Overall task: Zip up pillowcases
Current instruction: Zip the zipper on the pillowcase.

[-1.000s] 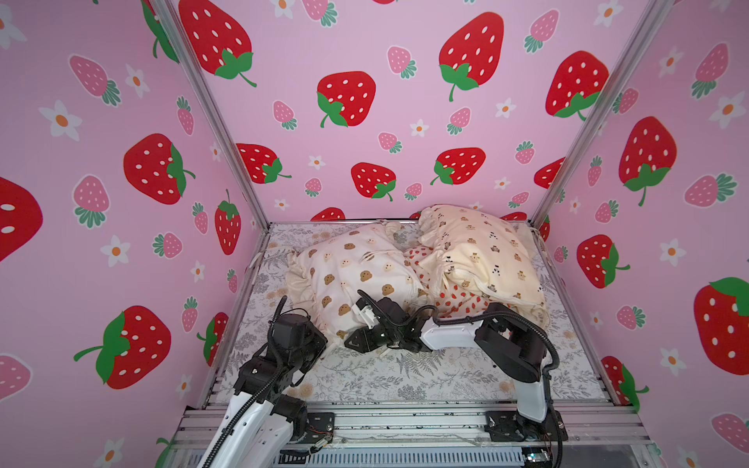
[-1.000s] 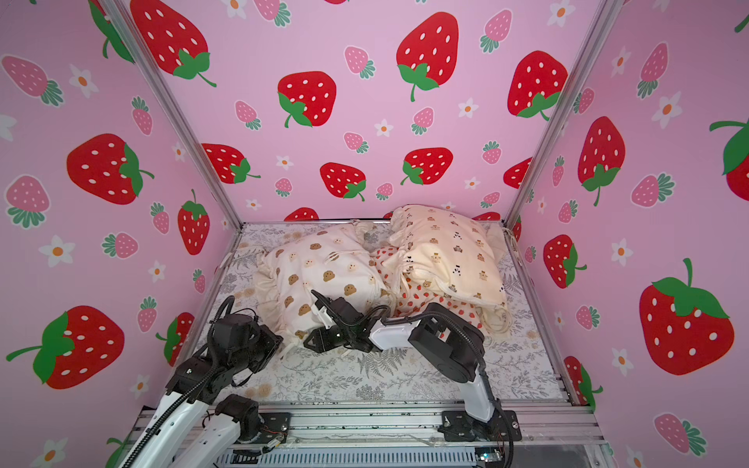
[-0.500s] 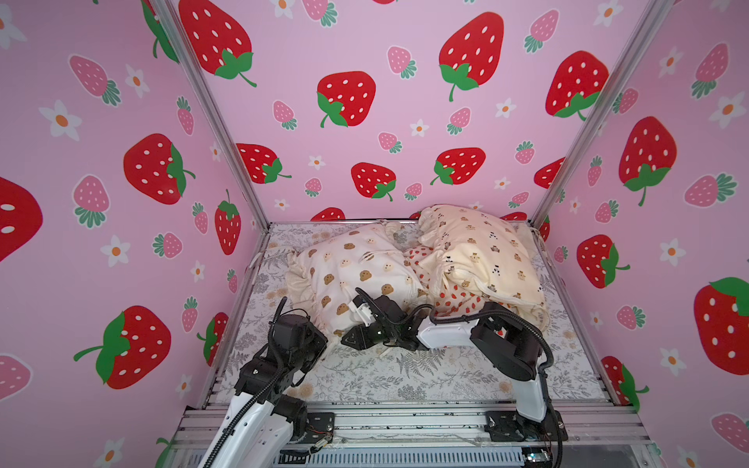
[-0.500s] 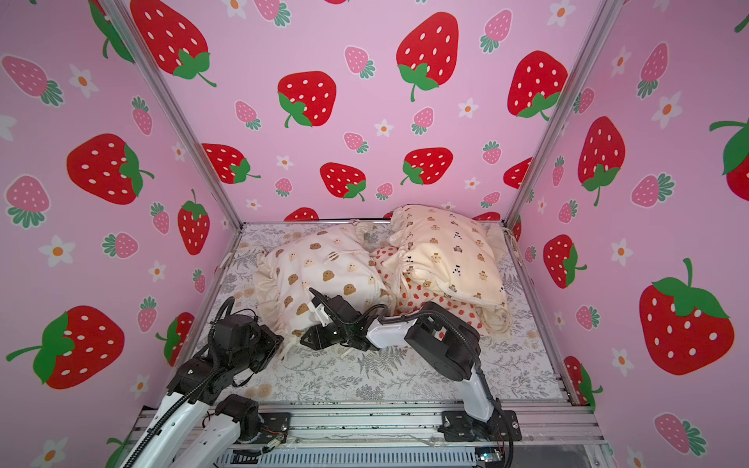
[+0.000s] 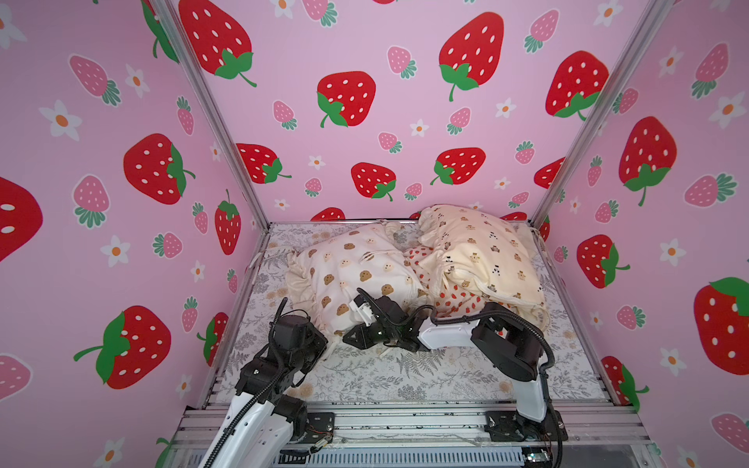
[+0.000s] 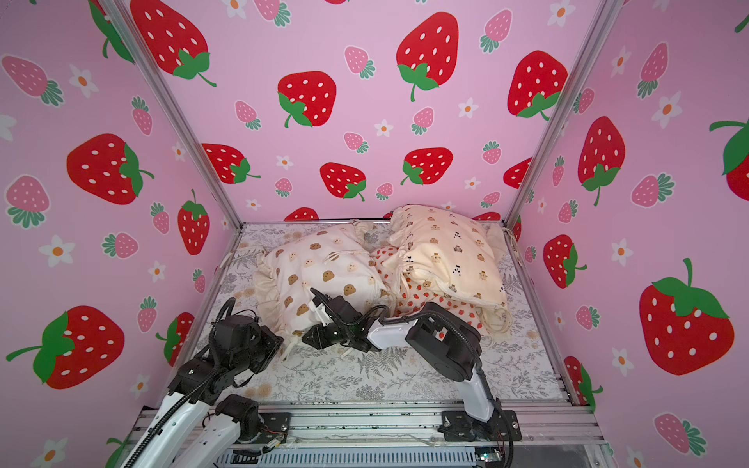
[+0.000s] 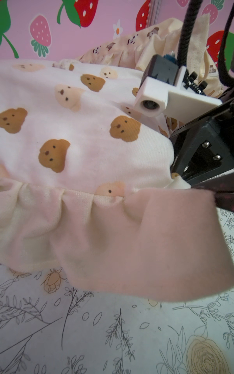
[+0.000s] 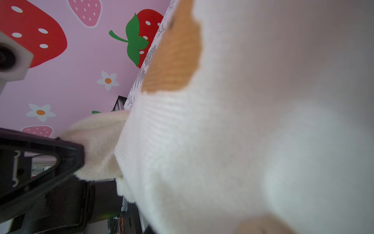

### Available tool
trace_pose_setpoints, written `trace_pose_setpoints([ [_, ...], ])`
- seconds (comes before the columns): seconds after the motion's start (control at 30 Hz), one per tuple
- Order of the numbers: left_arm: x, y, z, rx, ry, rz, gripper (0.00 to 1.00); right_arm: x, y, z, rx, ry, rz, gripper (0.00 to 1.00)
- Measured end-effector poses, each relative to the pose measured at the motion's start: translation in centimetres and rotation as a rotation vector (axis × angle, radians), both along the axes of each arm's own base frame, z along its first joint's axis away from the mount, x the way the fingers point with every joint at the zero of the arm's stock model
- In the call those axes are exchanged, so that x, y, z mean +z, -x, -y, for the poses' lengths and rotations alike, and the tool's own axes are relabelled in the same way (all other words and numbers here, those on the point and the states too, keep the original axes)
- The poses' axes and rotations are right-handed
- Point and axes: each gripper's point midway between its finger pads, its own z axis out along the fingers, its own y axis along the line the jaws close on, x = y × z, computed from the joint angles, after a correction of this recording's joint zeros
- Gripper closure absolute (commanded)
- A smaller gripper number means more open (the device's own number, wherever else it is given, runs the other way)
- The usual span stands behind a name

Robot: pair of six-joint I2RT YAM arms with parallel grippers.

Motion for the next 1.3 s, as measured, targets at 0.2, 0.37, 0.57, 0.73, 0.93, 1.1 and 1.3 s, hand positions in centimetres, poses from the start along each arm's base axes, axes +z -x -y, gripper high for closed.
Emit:
trace_pose_setpoints([
  [0.2,-0.2,0.1,-0.4,0.010,-0.018,-0.007,1.00,-0.1,0.0,0.2,-0.007,0.007,0.013,0.90],
  [0.37,-0.4,0.1,-0.6,0.017,-0.032,-0.009,1.00,0.2,0.2,0.5,-0.002,0.020,0.038,0.93],
  [0.57,-0.6,0.3,-0.6,-0.002,-0.050,-0.020,1.00,1.0,0.9,0.9,0.008,0.043,0.087,0.96],
  [0.73,-1.1,0.5,0.0,-0.045,-0.044,-0.051,0.77,0.6,1.1,1.3,0.003,0.078,0.111,0.97],
  [0.93,-0.8,1.0,1.3,-0.108,-0.003,-0.043,0.51,0.4,0.9,1.7,-0.007,0.107,0.123,0.97],
  [1.1,-0.7,1.1,2.3,-0.132,0.030,-0.039,0.43,1.2,0.9,1.5,-0.007,0.104,0.141,0.97],
  [1.3,-1.7,-0.1,2.9,-0.114,0.055,-0.049,0.43,1.7,1.3,1.1,0.003,0.105,0.155,0.97],
])
